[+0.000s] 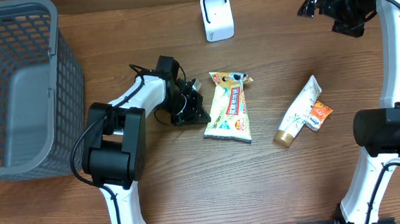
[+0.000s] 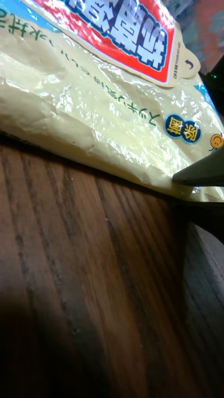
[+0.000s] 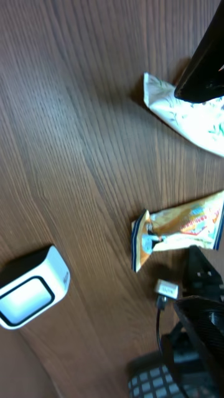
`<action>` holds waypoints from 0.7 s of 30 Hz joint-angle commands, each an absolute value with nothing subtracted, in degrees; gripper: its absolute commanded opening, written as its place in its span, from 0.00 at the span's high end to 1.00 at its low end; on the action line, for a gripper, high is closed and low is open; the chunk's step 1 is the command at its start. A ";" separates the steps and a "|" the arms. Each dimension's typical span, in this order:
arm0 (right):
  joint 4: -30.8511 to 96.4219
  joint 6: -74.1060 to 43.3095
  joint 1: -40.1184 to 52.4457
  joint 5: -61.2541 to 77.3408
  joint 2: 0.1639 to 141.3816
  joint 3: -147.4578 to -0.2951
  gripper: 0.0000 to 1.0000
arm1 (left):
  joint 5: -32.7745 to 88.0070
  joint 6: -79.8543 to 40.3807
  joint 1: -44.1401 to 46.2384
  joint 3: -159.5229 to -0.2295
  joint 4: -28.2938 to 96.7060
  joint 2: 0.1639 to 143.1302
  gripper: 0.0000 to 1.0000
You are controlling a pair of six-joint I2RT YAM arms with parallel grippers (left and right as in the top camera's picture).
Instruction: Scan the item barcode
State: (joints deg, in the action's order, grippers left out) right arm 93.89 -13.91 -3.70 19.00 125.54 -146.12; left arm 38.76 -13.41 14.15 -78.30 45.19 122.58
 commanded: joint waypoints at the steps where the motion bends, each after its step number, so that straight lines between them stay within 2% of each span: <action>1: 94.00 -16.32 -3.14 20.21 124.75 -145.34 0.00 | 37.47 -13.39 14.20 -77.84 45.19 123.48 0.96; 4: 94.59 -16.34 -1.87 20.23 124.86 -143.52 0.00 | 37.52 -14.57 13.93 -77.84 45.21 123.48 0.96; 5: 94.70 -16.34 -1.50 20.23 124.86 -143.26 0.00 | 37.54 -15.11 13.85 -77.84 45.30 123.48 0.82; 6: 94.65 -16.34 -0.95 20.23 124.84 -143.20 0.00 | 37.65 -15.49 13.85 -77.84 45.50 123.48 0.11; 7: 94.63 -16.36 -0.73 20.49 124.84 -143.20 0.00 | 37.85 -15.49 13.85 -77.84 45.67 123.48 0.00; 11: 94.54 -16.23 0.16 22.33 125.12 -142.10 0.01 | 39.86 -15.44 13.85 -77.84 46.65 123.48 0.00; 14: 95.44 -16.29 2.17 20.62 125.27 -137.58 0.15 | 42.70 -15.46 13.85 -77.84 46.68 123.48 0.00; 15: 95.07 -16.32 2.98 20.62 125.27 -135.55 0.23 | 43.42 -15.46 13.85 -77.84 46.70 123.48 0.00; 16: 94.32 -16.34 3.86 20.64 125.27 -133.23 0.37 | 43.55 -15.46 13.87 -77.84 46.78 123.48 0.00; 17: 92.86 -16.38 5.04 20.64 125.27 -130.06 0.64 | 43.53 -15.49 13.93 -77.84 47.09 123.48 0.00; 19: 89.34 -16.93 7.03 20.69 125.27 -123.94 0.90 | 43.35 -15.46 13.96 -77.84 47.53 123.48 0.00; 20: 87.61 -17.98 7.86 20.67 125.27 -121.19 0.96 | 42.98 -15.46 13.93 -77.84 47.88 123.48 0.00; 21: 85.38 -19.14 8.75 20.80 125.27 -118.02 0.96 | 42.89 -15.46 13.93 -77.84 48.03 123.48 0.00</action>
